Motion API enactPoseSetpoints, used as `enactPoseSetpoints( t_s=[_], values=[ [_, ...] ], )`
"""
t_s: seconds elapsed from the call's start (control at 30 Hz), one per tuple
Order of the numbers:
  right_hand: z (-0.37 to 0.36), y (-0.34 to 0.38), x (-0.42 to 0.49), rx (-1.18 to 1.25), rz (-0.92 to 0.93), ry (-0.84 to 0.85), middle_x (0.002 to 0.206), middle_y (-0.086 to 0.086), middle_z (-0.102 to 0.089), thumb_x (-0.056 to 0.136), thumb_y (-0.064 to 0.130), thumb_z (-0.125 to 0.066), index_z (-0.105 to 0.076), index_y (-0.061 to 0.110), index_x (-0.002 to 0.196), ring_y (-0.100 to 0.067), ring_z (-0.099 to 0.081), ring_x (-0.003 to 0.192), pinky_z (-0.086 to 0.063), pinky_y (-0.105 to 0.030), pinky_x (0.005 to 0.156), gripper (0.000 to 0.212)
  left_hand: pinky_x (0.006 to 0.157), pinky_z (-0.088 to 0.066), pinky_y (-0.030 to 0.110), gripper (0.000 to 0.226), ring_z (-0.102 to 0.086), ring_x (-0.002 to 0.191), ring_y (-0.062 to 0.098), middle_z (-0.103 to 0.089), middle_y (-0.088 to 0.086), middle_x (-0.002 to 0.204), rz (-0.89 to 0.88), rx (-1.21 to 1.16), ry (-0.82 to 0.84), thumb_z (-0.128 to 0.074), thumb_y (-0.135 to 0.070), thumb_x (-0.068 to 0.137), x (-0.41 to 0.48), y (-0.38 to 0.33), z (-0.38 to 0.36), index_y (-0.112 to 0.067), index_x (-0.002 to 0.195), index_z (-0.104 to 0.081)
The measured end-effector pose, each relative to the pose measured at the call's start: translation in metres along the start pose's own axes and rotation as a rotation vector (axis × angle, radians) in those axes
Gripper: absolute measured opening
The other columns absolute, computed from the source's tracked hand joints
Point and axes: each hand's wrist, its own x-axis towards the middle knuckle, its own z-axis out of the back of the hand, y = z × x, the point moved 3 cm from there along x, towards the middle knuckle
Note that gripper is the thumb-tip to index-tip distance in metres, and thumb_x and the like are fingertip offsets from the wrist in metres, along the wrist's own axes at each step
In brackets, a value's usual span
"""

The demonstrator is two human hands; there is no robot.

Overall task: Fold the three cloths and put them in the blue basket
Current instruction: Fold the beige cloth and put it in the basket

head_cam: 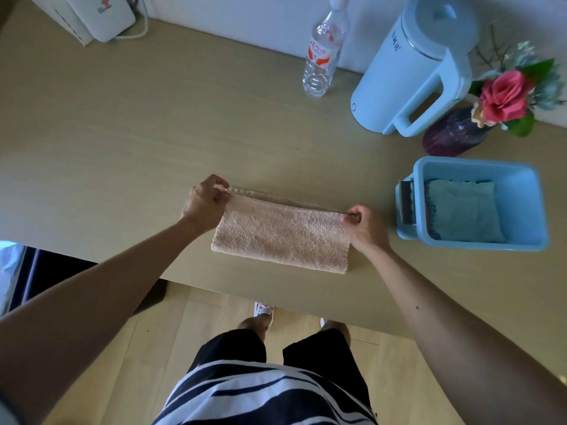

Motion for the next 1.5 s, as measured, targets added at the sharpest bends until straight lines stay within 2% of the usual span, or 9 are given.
enactPoseSetpoints(
  t_s=[0.23, 0.33, 0.43, 0.53, 0.7, 0.9, 1.1, 1.3, 1.5],
  values=[
    [-0.001, -0.003, -0.006, -0.070, -0.041, -0.141, 0.101, -0.002, -0.069, 0.093, 0.026, -0.064, -0.060, 0.014, 0.112, -0.023, -0.066, 0.091, -0.052, -0.036, 0.080, 0.023, 0.063, -0.045, 0.030, 0.022, -0.061, 0.078, 0.024, -0.072, 0.012, 0.091, -0.075, 0.093, -0.138, -0.061, -0.014, 0.092, 0.002, -0.001, -0.002, -0.009, 0.114, -0.057],
    [0.000, 0.005, -0.020, -0.283, 0.179, -0.339, 0.106, -0.009, -0.062, 0.086, 0.018, -0.068, -0.056, 0.011, 0.113, -0.029, -0.060, 0.098, -0.048, -0.043, 0.084, 0.031, 0.059, -0.048, 0.036, 0.013, -0.056, 0.084, 0.022, -0.061, 0.008, 0.095, -0.378, 0.216, -0.207, -0.057, -0.011, 0.092, -0.015, -0.023, -0.010, -0.010, 0.104, -0.059],
    [-0.017, 0.017, -0.031, -0.297, 0.476, -0.197, 0.097, -0.004, -0.062, 0.084, 0.014, -0.068, -0.062, 0.014, 0.097, -0.024, -0.060, 0.088, -0.050, -0.043, 0.082, 0.014, 0.070, -0.055, 0.043, 0.007, -0.058, 0.085, 0.021, -0.062, 0.005, 0.096, -0.649, 0.319, 0.043, -0.060, -0.013, 0.092, -0.042, -0.040, -0.040, -0.015, 0.098, -0.064],
    [-0.036, 0.019, -0.039, -0.339, 0.528, -0.021, 0.110, -0.004, -0.061, 0.084, 0.018, -0.071, -0.065, 0.016, 0.106, -0.023, -0.060, 0.102, -0.049, -0.040, 0.091, 0.024, 0.095, -0.048, 0.048, 0.042, -0.051, 0.118, 0.028, -0.054, 0.008, 0.131, -0.661, 0.573, 0.151, -0.063, -0.039, 0.089, -0.054, -0.039, -0.065, -0.022, 0.127, -0.056],
    [-0.042, 0.009, -0.046, -0.415, 0.459, 0.019, 0.126, -0.001, -0.048, 0.081, 0.027, -0.072, -0.057, 0.026, 0.130, -0.023, -0.050, 0.119, -0.047, -0.041, 0.099, 0.051, 0.123, -0.013, 0.053, 0.094, 0.000, 0.154, 0.030, -0.001, 0.010, 0.167, -0.503, 0.672, 0.301, -0.054, -0.067, 0.085, -0.045, -0.029, -0.084, -0.024, 0.158, -0.012],
    [-0.047, -0.001, -0.076, -0.514, 0.360, 0.032, 0.136, -0.006, -0.044, 0.079, 0.032, -0.070, -0.043, 0.024, 0.142, -0.025, -0.049, 0.121, -0.051, -0.042, 0.096, 0.068, 0.123, 0.004, 0.054, 0.095, 0.019, 0.151, 0.029, 0.017, 0.007, 0.165, -0.665, 0.870, 0.373, -0.040, -0.071, 0.088, -0.017, -0.035, -0.086, -0.025, 0.157, 0.006],
    [-0.057, 0.007, -0.109, -0.510, 0.502, -0.035, 0.132, -0.004, -0.048, 0.085, 0.037, -0.064, -0.044, 0.022, 0.142, -0.022, -0.048, 0.119, -0.044, -0.038, 0.100, 0.062, 0.122, -0.009, 0.057, 0.075, -0.001, 0.153, 0.036, -0.006, 0.017, 0.166, -0.709, 0.721, 0.133, -0.047, -0.050, 0.094, -0.028, -0.051, -0.083, -0.011, 0.155, -0.027],
    [-0.074, 0.001, -0.119, -0.559, 0.665, 0.193, 0.152, -0.002, -0.034, 0.088, 0.035, -0.059, -0.037, 0.029, 0.148, -0.024, -0.036, 0.138, -0.038, -0.041, 0.110, 0.064, 0.121, -0.006, 0.062, 0.101, 0.011, 0.153, 0.034, 0.010, 0.012, 0.166, -0.577, 0.738, 0.225, -0.035, -0.077, 0.086, -0.035, -0.021, -0.094, -0.018, 0.159, 0.001],
    [-0.055, -0.016, -0.125, -0.512, 0.702, 0.287, 0.151, -0.003, -0.038, 0.088, 0.037, -0.063, -0.046, 0.023, 0.144, -0.023, -0.039, 0.139, -0.038, -0.040, 0.113, 0.060, 0.120, -0.009, 0.063, 0.111, 0.006, 0.153, 0.037, 0.005, 0.013, 0.167, -0.715, 0.784, 0.326, -0.028, -0.087, 0.079, -0.010, -0.024, -0.083, -0.015, 0.159, -0.002]
  ],
)
